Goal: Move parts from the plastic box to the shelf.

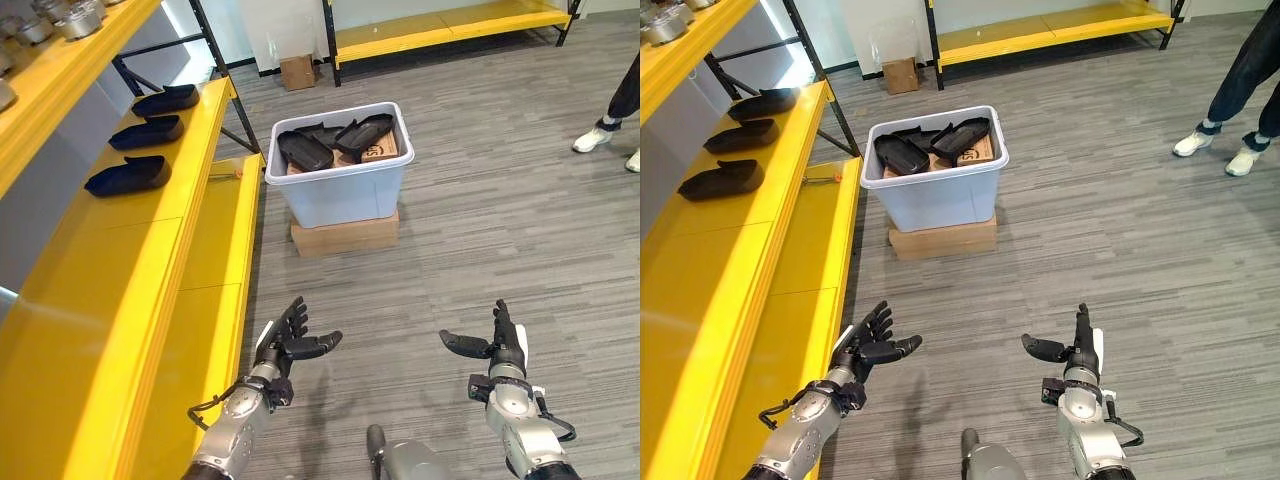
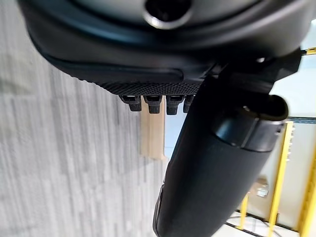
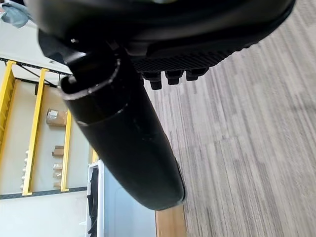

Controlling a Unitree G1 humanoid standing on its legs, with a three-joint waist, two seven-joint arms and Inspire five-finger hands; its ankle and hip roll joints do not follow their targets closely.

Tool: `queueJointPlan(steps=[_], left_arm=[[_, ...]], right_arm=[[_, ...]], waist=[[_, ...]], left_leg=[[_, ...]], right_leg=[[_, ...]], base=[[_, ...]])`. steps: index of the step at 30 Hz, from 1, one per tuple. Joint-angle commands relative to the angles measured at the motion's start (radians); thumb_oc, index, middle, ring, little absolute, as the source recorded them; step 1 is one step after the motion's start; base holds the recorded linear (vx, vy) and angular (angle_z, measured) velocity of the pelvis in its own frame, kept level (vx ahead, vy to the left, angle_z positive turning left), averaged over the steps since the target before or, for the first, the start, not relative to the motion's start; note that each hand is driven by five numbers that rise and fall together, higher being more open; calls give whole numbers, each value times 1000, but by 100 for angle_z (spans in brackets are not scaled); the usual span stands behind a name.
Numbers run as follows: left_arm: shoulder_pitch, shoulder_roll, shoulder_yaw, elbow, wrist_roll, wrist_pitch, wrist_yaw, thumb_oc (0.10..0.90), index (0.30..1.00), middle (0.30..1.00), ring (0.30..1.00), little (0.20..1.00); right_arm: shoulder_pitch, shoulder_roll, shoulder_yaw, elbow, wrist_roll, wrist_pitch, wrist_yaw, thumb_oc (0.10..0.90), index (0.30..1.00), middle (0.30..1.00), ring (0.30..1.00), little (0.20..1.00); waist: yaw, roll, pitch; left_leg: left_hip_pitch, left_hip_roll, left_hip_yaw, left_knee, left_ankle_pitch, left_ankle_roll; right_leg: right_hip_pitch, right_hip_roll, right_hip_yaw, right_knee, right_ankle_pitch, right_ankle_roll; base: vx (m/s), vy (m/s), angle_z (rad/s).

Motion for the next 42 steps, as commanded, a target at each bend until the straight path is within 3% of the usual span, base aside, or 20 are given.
queueJointPlan(steps=[1,4,6,9,13,16,20,28,34,42], left_arm=[[-38,33,44,-63,-22,-85,21,900,1000,1000,1000,1000],[-39,30,43,-47,-35,-94,23,900,1000,1000,1000,1000],[-29,35,48,-29,-43,-101,7,900,1000,1000,1000,1000],[-19,31,54,1,-49,-121,-2,900,1000,1000,1000,1000],[-26,26,64,26,-48,-126,-2,900,1000,1000,1000,1000],[-30,26,64,45,-46,-133,-19,900,1000,1000,1000,1000],[-22,27,66,30,-39,-119,-32,900,1000,1000,1000,1000],[-6,33,59,16,-32,-113,-35,900,1000,1000,1000,1000],[7,48,61,-7,-19,-133,-33,900,1000,1000,1000,1000],[6,64,84,-26,-11,-147,-49,900,1000,1000,1000,1000]], right_arm=[[-13,-55,15,-136,-14,-88,15,900,1000,1000,1000,1000],[-13,-56,31,-138,-13,-81,31,900,1000,1000,1000,1000],[-5,-63,47,-149,-17,-74,50,900,1000,1000,1000,1000],[4,-73,62,-152,-11,-63,65,900,1000,1000,1000,1000],[0,-83,67,-147,1,-70,89,900,1000,1000,1000,1000],[-5,-79,66,-134,0,-80,87,900,1000,1000,1000,1000],[1,-74,57,-135,-5,-74,84,900,1000,1000,1000,1000],[2,-63,53,-136,-11,-83,88,900,1000,1000,1000,1000],[-6,-57,64,-165,-14,-157,86,900,1000,1000,1000,1000],[-26,-38,47,-175,-18,-188,48,900,1000,1000,1000,1000]], waist=[[-16,11,-33],[0,19,-31],[18,33,-35],[24,31,-23],[19,37,-9],[21,46,2],[32,40,-1],[52,35,-7],[73,23,-13],[90,22,-42]], left_leg=[[134,-41,74,-464,83,16],[130,-49,53,-654,120,6],[117,-7,27,-814,212,-28],[108,40,14,-900,248,-46],[146,60,39,-891,235,-59],[155,61,53,-855,235,-52],[159,25,45,-820,212,-39],[148,-3,34,-800,179,-20],[134,-42,33,-784,144,8],[155,-85,18,-788,106,47]], right_leg=[[137,-56,42,-68,-79,88],[178,-56,46,-82,-89,102],[212,-44,54,-92,-98,108],[242,-47,55,-77,-118,115],[238,-52,20,-6,-175,114],[220,-42,-4,28,-179,102],[214,-54,-34,38,-186,100],[200,-64,-50,49,-193,102],[213,-84,-59,32,-197,120],[217,-90,-44,92,-230,143]], base=[[102,95,-63],[156,107,-18],[254,83,-33],[214,61,-40],[217,85,-7],[194,98,-9],[184,79,36],[126,57,3],[116,67,0],[93,88,-3]])
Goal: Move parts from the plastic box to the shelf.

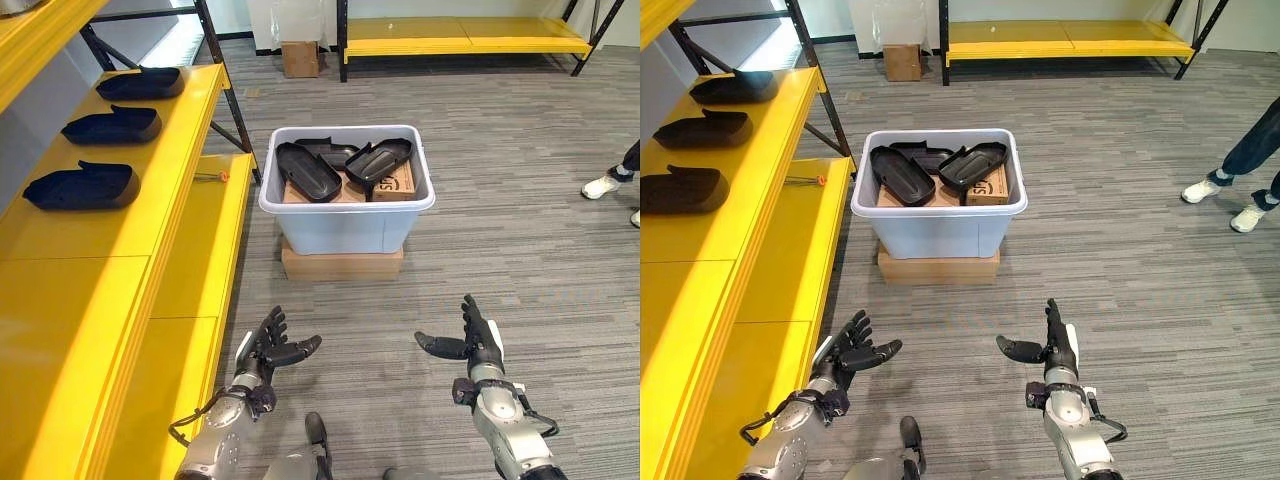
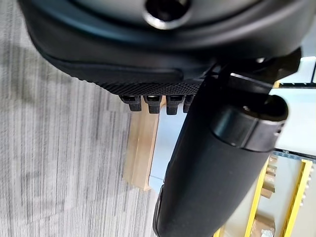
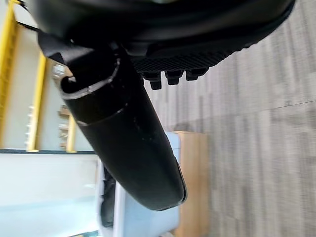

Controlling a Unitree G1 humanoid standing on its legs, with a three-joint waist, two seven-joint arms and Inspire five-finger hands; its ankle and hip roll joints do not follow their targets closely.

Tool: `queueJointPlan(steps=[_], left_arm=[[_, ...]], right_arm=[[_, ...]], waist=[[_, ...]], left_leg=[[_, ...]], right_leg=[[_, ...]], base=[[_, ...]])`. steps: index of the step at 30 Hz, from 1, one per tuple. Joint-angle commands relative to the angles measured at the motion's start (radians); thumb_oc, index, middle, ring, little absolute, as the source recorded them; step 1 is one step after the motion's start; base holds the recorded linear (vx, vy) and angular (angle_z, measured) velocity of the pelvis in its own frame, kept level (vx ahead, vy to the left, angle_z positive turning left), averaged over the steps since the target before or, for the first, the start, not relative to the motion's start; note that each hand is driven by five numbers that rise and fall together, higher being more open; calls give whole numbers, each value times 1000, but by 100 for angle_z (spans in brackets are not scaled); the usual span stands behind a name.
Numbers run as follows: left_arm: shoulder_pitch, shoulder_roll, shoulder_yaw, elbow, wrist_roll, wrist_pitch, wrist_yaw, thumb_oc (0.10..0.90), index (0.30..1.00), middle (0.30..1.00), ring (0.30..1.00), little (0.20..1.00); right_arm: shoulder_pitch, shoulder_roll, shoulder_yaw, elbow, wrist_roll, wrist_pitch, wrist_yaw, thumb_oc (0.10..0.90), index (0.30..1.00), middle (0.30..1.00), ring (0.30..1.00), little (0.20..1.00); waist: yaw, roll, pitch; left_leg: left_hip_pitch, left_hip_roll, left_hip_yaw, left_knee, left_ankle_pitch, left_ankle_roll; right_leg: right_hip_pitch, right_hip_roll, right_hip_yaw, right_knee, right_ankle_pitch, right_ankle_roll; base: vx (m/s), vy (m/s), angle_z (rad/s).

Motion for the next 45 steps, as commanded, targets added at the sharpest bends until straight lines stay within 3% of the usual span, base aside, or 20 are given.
queueJointPlan(steps=[1,4,8,10,11,13,16,18,21,23,26,29,34,39,45], left_arm=[[-38,18,21,-87,25,-112,-45,900,1000,1000,1000,1000],[-37,20,24,-91,31,-113,-54,900,1000,1000,1000,1000],[-48,18,26,-89,28,-102,-57,900,1000,1000,1000,1000],[-52,18,23,-86,34,-98,-59,900,1000,1000,1000,1000],[-49,18,22,-89,38,-98,-60,900,1000,1000,1000,1000],[-38,18,25,-92,39,-103,-60,900,1000,1000,1000,1000],[-23,16,31,-94,29,-114,-64,900,1000,1000,1000,1000],[-27,22,30,-96,28,-101,-71,900,1000,1000,1000,1000],[-44,33,23,-97,31,-91,-62,900,1000,1000,1000,1000],[-48,36,11,-101,19,-94,-55,900,1000,1000,1000,1000],[-41,36,-3,-109,17,-96,-50,900,1000,1000,1000,1000],[-21,37,-17,-133,21,-96,-49,900,1000,1000,1000,1000],[-10,39,-16,-159,-2,-80,-27,900,1000,1000,1000,1000],[9,39,-7,-180,-9,-66,-36,900,1000,1000,1000,1000],[16,31,-3,-181,-28,-60,-35,900,1000,1000,1000,1000]], right_arm=[[-42,-22,-46,-91,-21,-112,-38,900,1000,1000,1000,1000],[-45,-13,-52,-94,-38,-114,-68,900,1000,1000,1000,1000],[-49,4,-64,-90,-41,-117,-87,900,1000,1000,1000,1000],[-52,12,-66,-92,-42,-120,-92,900,1000,1000,1000,1000],[-52,15,-62,-94,-44,-120,-92,900,1000,1000,1000,1000],[-53,15,-59,-92,-48,-125,-85,900,1000,1000,1000,1000],[-63,14,-56,-85,-45,-135,-104,900,1000,1000,1000,1000],[-59,8,-72,-93,-33,-167,-134,900,1000,1000,1000,1000],[-52,1,-87,-114,-32,-186,-154,900,1000,1000,1000,1000],[-49,7,-96,-122,-41,-184,-158,900,1000,1000,1000,1000],[-45,18,-109,-120,-46,-204,-164,900,1000,1000,1000,1000],[-21,23,-122,-152,-46,-209,-191,900,1000,1000,1000,1000],[-22,24,-95,-158,-52,-179,-262,900,1000,1000,1000,1000],[-37,9,-89,-147,-56,-179,-310,900,1000,1000,1000,1000],[-49,-14,-89,-153,-62,-173,-312,900,1000,1000,1000,1000]], waist=[[15,33,-94],[11,34,-101],[7,32,-112],[8,28,-115],[12,33,-110],[15,33,-98],[15,46,-84],[1,39,-63],[-25,29,-43],[-41,25,-33],[-49,31,-25],[-53,18,-47],[-45,18,-71],[-49,42,-76],[-65,63,-73]], left_leg=[[-6,61,-6,54,-141,-41],[18,43,-11,38,-155,-22],[47,8,-9,2,-171,10],[61,-9,-4,-14,-180,29],[67,-13,-8,-10,-192,41],[86,-20,-17,-10,-199,48],[115,-11,-20,-17,-194,35],[153,-6,-30,-19,-203,12],[192,-3,-43,-25,-231,-7],[227,-1,-56,-32,-258,-13],[259,14,-61,-38,-274,-20],[267,26,-68,-46,-278,-33],[278,51,-52,-46,-279,-54],[284,93,-40,-55,-256,-79],[271,122,-37,-45,-232,-99]], right_leg=[[-95,44,-40,155,-25,-14],[-126,41,-29,239,-5,5],[-184,47,-26,422,71,47],[-226,48,-35,564,141,84],[-283,40,-48,710,167,91],[-315,18,-67,777,160,87],[-352,17,-91,662,132,64],[-340,-12,-106,393,122,49],[-368,-71,-68,120,241,68],[-396,-120,-26,23,326,95],[-416,-144,-7,-13,356,112],[-358,-144,-3,-69,370,126],[-316,-146,-54,-69,336,131],[-313,-116,-75,-29,270,101],[-331,-84,-52,24,219,64]], base=[[113,139,-4],[88,131,-4],[78,157,-3],[65,168,-7],[85,174,-18],[89,102,-17],[78,-15,-16],[121,-126,-22],[147,-150,-4],[191,-139,21],[188,-154,26],[189,-262,26],[164,-234,49],[119,-156,1],[72,-79,2]])
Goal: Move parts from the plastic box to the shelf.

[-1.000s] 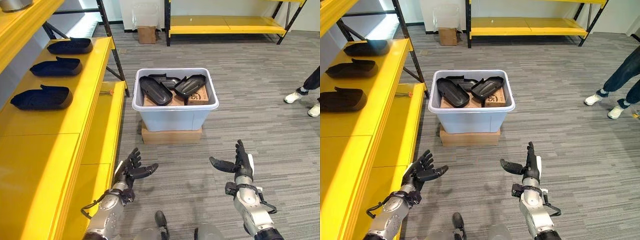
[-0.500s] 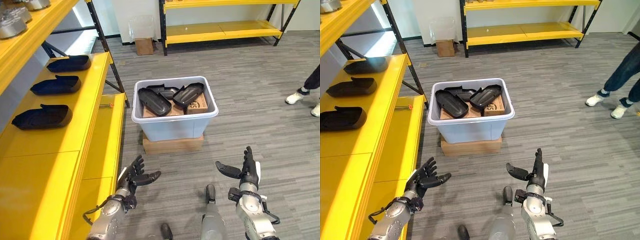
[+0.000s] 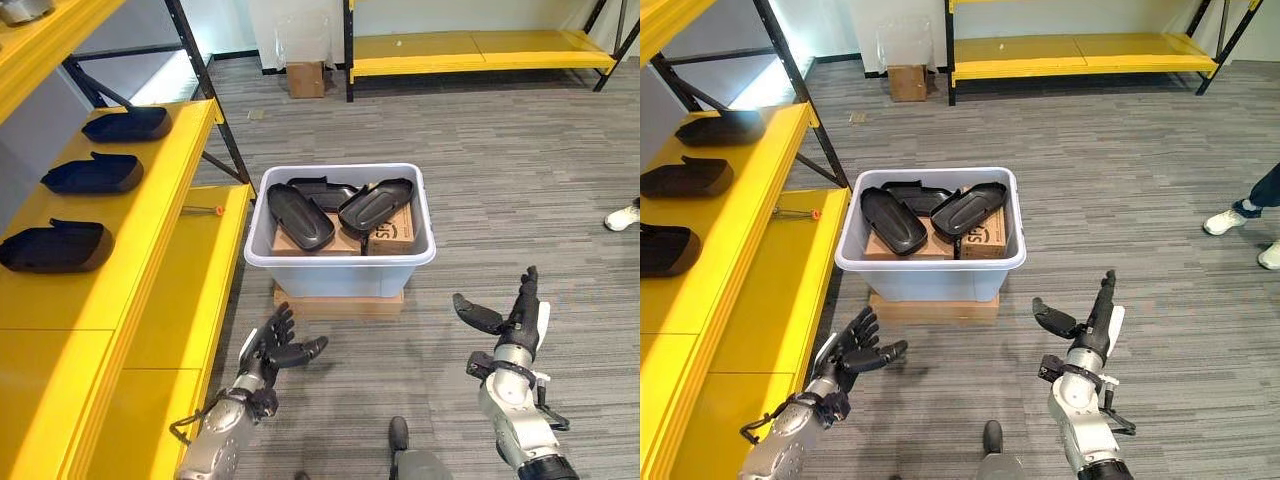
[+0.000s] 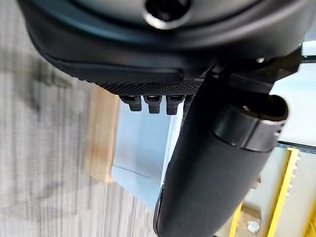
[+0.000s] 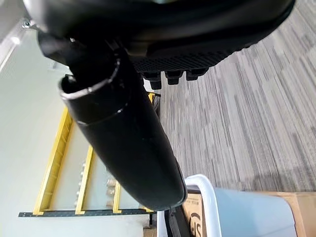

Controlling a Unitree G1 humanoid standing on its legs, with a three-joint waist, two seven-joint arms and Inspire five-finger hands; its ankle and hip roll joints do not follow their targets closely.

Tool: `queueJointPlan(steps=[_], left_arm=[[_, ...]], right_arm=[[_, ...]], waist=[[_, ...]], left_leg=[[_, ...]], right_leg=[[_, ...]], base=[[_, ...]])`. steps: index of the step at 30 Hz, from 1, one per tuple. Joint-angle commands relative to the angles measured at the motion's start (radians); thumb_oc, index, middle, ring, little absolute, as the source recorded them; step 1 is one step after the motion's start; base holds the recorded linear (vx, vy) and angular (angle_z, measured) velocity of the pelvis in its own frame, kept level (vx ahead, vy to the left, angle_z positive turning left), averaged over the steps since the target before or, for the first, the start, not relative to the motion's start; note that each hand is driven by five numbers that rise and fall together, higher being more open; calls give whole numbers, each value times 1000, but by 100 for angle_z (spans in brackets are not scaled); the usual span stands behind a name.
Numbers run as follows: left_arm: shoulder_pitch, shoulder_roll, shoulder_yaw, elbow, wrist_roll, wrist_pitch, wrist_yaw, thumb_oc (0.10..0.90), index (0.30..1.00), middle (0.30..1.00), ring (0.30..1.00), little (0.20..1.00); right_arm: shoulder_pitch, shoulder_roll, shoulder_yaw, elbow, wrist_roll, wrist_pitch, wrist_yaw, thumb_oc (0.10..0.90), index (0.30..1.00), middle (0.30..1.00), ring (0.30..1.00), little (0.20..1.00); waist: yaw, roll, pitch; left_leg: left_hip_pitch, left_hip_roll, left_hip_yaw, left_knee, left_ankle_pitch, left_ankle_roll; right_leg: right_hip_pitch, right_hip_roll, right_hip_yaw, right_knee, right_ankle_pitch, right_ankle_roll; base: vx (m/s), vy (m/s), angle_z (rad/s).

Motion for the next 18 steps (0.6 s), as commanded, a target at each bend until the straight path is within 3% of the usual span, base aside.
queueJointPlan(steps=[1,9,15,18], left_arm=[[-18,31,29,-86,-23,-63,-19,900,1000,1000,1000,1000],[-30,15,23,-72,-25,-87,-1,900,1000,1000,1000,1000],[-58,14,95,-182,96,-319,232,900,1000,1000,1000,1000],[-68,8,124,-213,112,-337,314,900,1000,1000,1000,1000]], right_arm=[[-42,-14,-31,-80,-59,-83,-18,900,1000,1000,1000,1000],[-31,-24,-57,-102,-55,-119,-41,900,1000,1000,1000,1000],[-17,-17,-102,-235,-106,-206,-128,900,1000,1000,1000,1000],[-21,-24,-101,-278,-141,-229,-136,900,1000,1000,1000,1000]], waist=[[0,-1,-53],[-27,10,-61],[-31,9,-63],[-32,9,-66]], left_leg=[[-18,-20,-6,47,-107,48],[-26,-2,9,77,-104,33],[-42,10,14,104,-110,29],[-50,12,12,122,-115,24]], right_leg=[[-119,-75,35,183,-148,69],[-112,-59,57,203,-174,46],[-103,-49,57,225,-204,29],[-97,-43,56,233,-219,20]], base=[[80,-70,2],[75,-61,-2],[59,-113,-4],[34,-143,2]])
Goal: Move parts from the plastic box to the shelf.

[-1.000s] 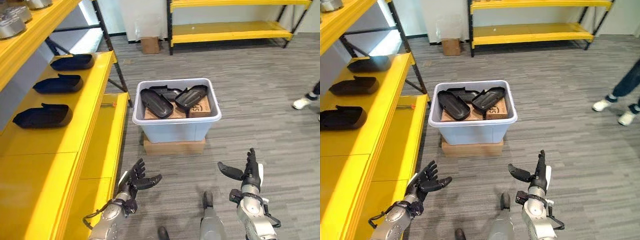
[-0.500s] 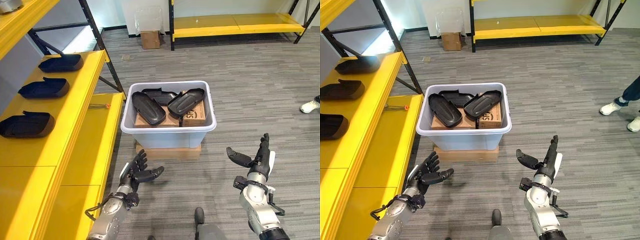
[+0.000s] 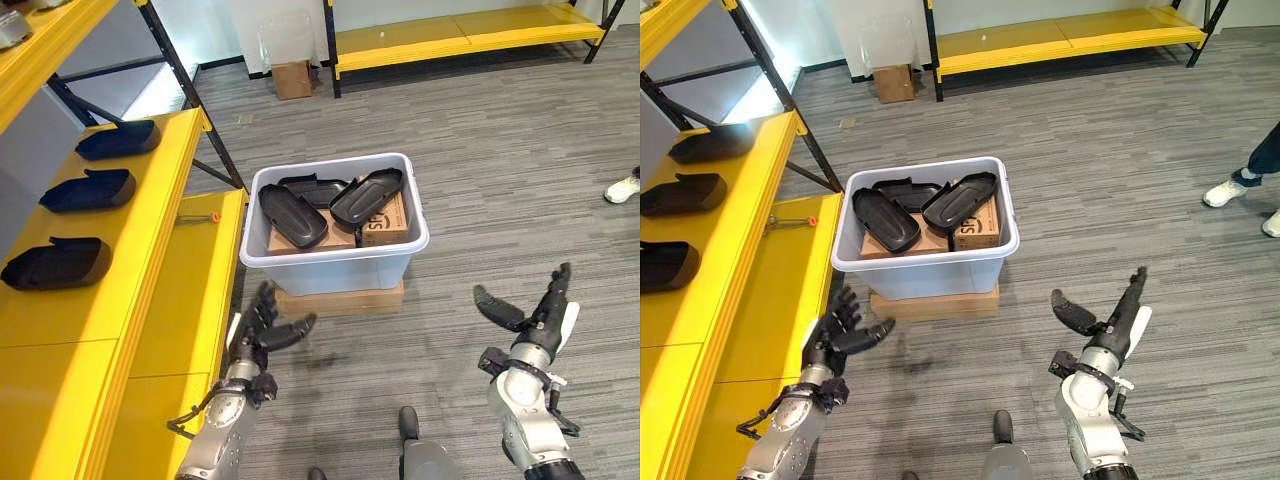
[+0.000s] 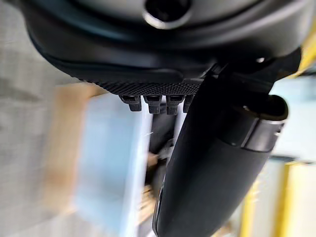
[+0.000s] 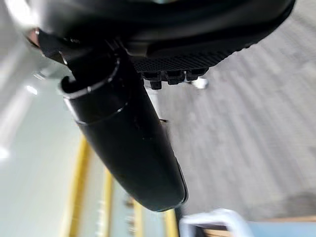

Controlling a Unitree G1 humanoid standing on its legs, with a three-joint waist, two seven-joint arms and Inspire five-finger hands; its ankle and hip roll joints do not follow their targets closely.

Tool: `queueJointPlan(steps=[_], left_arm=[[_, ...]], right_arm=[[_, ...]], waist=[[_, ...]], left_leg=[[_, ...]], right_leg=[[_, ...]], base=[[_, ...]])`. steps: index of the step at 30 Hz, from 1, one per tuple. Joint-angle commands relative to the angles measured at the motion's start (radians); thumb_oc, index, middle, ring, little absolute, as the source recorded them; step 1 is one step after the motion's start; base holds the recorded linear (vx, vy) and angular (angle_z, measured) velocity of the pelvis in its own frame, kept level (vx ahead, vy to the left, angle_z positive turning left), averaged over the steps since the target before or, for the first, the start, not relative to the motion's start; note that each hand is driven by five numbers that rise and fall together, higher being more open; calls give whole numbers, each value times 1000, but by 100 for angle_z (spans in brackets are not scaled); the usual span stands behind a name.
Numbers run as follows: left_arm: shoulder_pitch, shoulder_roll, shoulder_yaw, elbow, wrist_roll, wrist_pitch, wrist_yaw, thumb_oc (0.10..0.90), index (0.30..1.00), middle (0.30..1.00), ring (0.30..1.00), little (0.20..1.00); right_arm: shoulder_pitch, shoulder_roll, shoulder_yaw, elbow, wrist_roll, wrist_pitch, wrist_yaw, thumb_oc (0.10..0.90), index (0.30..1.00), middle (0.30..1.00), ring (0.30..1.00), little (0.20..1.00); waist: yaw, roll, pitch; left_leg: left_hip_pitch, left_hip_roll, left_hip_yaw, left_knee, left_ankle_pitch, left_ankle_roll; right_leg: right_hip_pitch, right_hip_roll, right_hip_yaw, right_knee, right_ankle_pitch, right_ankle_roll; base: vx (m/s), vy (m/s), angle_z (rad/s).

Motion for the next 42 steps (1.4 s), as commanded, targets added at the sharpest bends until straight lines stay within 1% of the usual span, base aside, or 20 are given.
queueJointPlan(steps=[1,4,6,7,9,10,11,13,14,16,18,20,22,24,25,26,29,32,35,42], left_arm=[[-65,53,61,-80,72,-120,93,900,1000,1000,1000,1000],[-72,56,65,-81,71,-97,114,900,1000,1000,1000,1000],[-77,50,61,-71,39,-113,95,900,1000,1000,1000,1000],[-75,42,57,-78,42,-119,80,900,1000,1000,1000,1000],[-72,35,53,-94,44,-115,81,900,1000,1000,1000,1000],[-73,33,51,-97,41,-112,82,900,1000,1000,1000,1000],[-73,33,51,-97,41,-112,82,900,1000,1000,1000,1000],[-81,36,47,-88,47,-105,81,900,1000,1000,1000,1000],[-88,35,45,-80,50,-103,85,900,1000,1000,1000,1000],[-91,31,45,-60,51,-114,95,900,1000,1000,1000,1000],[-91,29,41,-50,61,-126,127,900,1000,1000,1000,1000],[-86,35,44,-32,61,-121,105,900,1000,1000,1000,1000],[-88,42,41,-1,62,-128,76,900,1000,1000,1000,1000],[-94,41,31,52,49,-160,56,900,1000,1000,1000,1000],[-94,36,32,66,50,-171,50,900,1000,1000,1000,1000],[-94,31,34,71,46,-170,54,900,1000,1000,1000,1000],[-103,26,34,89,47,-181,50,900,1000,1000,1000,1000],[-108,28,41,90,45,-183,32,900,1000,1000,1000,1000],[-113,28,42,88,42,-173,29,900,1000,1000,1000,1000],[-91,27,26,46,56,-147,17,900,1000,1000,1000,1000]], right_arm=[[-46,-26,-27,-122,-122,-131,-20,900,1000,1000,1000,1000],[-43,-38,-19,-143,-154,-120,-7,900,1000,1000,1000,1000],[-41,-45,-11,-146,-165,-113,11,900,1000,1000,1000,1000],[-38,-51,-7,-148,-140,-104,40,900,1000,1000,1000,1000],[-35,-61,-4,-146,-119,-96,73,900,1000,1000,1000,1000],[-35,-66,3,-144,-113,-95,82,900,1000,1000,1000,1000],[-35,-66,3,-143,-112,-94,83,900,1000,1000,1000,1000],[-30,-69,21,-127,-104,-97,94,900,1000,1000,1000,1000],[-31,-67,29,-113,-101,-102,97,900,1000,1000,1000,1000],[-34,-67,39,-92,-89,-112,111,900,1000,1000,1000,1000],[-32,-75,47,-99,-76,-103,137,900,1000,1000,1000,1000],[-18,-86,53,-113,-78,-69,140,900,1000,1000,1000,1000],[-17,-98,66,-106,-66,-45,139,900,1000,1000,1000,1000],[-19,-105,76,-87,-49,-40,144,900,1000,1000,1000,1000],[-16,-106,76,-80,-39,-42,150,900,1000,1000,1000,1000],[-6,-107,74,-67,-24,-48,158,900,1000,1000,1000,1000],[4,-102,70,-59,-30,-59,170,900,1000,1000,1000,1000],[14,-95,60,-68,-46,-61,183,900,1000,1000,1000,1000],[5,-83,54,-70,-53,-47,179,900,1000,1000,1000,1000],[-18,-68,68,-72,-80,-16,149,900,1000,1000,1000,1000]], waist=[[-6,-50,-69],[-3,-51,-81],[-1,-55,-86],[-1,-61,-90],[1,-72,-87],[2,-78,-85],[2,-78,-85],[12,-94,-72],[17,-99,-63],[21,-94,-54],[28,-79,-46],[30,-79,-44],[28,-84,-43],[21,-88,-41],[20,-84,-42],[14,-71,-42],[6,-62,-38],[8,-52,-45],[16,-56,-54],[53,-70,-55]], left_leg=[[-13,8,10,109,-87,29],[-22,14,6,131,-65,23],[-37,20,4,179,-46,16],[-53,20,7,252,-43,16],[-94,42,34,393,5,2],[-114,45,43,455,11,2],[-120,47,42,466,8,2],[-220,64,33,585,43,1],[-260,71,35,593,46,7],[-266,75,58,484,43,12],[-255,91,74,243,109,-3],[-245,135,69,119,186,-26],[-244,170,71,21,205,-39],[-237,182,76,5,186,-39],[-227,185,81,7,177,-41],[-210,187,100,29,166,-41],[-181,166,110,53,143,-38],[-174,143,110,65,125,-33],[-170,113,106,71,98,-26],[-202,98,79,103,74,-17]], right_leg=[[-29,-41,35,184,-209,11],[-3,-32,32,175,-222,2],[9,-25,30,174,-233,-11],[13,-16,32,179,-245,-28],[23,-6,18,175,-253,-55],[28,0,13,172,-256,-66],[28,1,12,173,-256,-67],[57,12,12,156,-259,-81],[74,18,18,148,-259,-81],[95,26,24,143,-266,-71],[133,24,7,125,-274,-55],[161,14,-5,109,-273,-41],[180,-3,-6,104,-273,-30],[191,-20,-5,120,-286,-23],[186,-27,-6,135,-295,-21],[176,-33,-14,175,-312,-19],[173,-44,-27,203,-326,-13],[163,-50,-29,198,-311,-5],[154,-70,-46,177,-290,8],[156,-86,-64,150,-277,13]], base=[[55,-157,0],[35,-125,2],[34,-214,2],[16,-247,1],[-9,-227,5],[-9,-144,10],[15,-144,9],[42,-145,8],[85,-48,21],[121,98,30],[184,225,5],[198,253,-18],[192,246,-20],[192,233,-10],[246,289,-41],[259,297,-48],[179,193,-14],[114,114,8],[133,106,8],[89,12,19]])
